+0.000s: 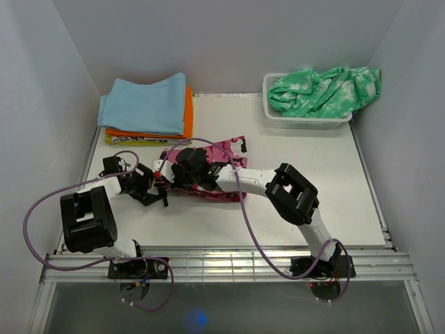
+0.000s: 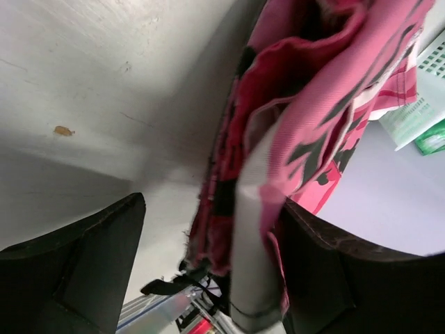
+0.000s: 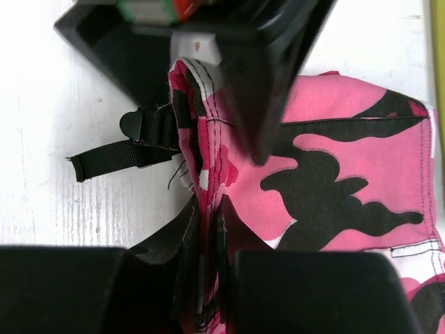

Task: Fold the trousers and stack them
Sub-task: Neatly place the folded trousers to the corner

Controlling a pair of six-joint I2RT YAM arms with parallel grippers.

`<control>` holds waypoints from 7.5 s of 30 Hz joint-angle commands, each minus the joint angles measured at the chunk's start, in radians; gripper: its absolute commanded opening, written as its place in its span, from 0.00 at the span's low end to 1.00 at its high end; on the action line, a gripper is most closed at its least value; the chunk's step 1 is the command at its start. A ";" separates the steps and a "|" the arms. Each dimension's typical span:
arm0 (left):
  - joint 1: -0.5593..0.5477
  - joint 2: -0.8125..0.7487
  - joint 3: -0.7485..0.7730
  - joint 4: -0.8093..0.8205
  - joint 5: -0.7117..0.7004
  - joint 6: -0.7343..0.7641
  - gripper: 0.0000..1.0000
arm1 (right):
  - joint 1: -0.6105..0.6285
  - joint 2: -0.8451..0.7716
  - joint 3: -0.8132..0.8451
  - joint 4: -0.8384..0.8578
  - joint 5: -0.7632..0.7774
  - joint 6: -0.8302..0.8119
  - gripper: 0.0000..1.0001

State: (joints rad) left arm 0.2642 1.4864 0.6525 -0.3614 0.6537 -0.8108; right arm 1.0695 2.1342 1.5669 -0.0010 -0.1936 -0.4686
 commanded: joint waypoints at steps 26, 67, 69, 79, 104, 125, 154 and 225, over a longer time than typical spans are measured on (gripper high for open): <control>-0.072 -0.005 -0.056 0.105 -0.058 -0.133 0.00 | -0.114 -0.373 0.023 -0.244 0.053 0.353 0.96; -0.079 -0.044 -0.054 0.101 -0.103 -0.007 0.00 | -0.609 -0.501 -0.944 0.326 -0.506 1.372 0.90; -0.079 -0.037 -0.053 0.099 -0.103 -0.008 0.00 | -0.611 -0.473 -0.941 0.361 -0.507 1.386 0.90; -0.079 -0.032 -0.054 0.095 -0.114 0.002 0.00 | -0.626 -0.467 -0.926 0.426 -0.572 1.400 0.90; -0.077 0.008 -0.037 0.093 -0.117 0.007 0.00 | -0.631 -0.408 -0.913 0.409 -0.566 1.318 1.00; -0.100 -0.104 0.128 -0.069 -0.224 0.341 0.00 | -0.643 -0.542 -0.729 0.006 -0.385 1.003 0.08; -0.326 -0.115 0.786 -0.001 -0.503 0.624 0.00 | -0.563 -0.669 -0.136 -0.126 -0.075 0.653 0.08; 0.262 0.600 1.242 0.121 -0.355 0.591 0.52 | -0.404 0.333 0.614 0.230 0.043 0.812 0.64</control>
State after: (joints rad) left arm 0.4603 2.1464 1.8282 -0.2955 0.4129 -0.2443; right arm 0.7094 2.5450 2.2047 0.1982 -0.2031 0.3664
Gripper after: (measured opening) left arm 0.456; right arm 0.619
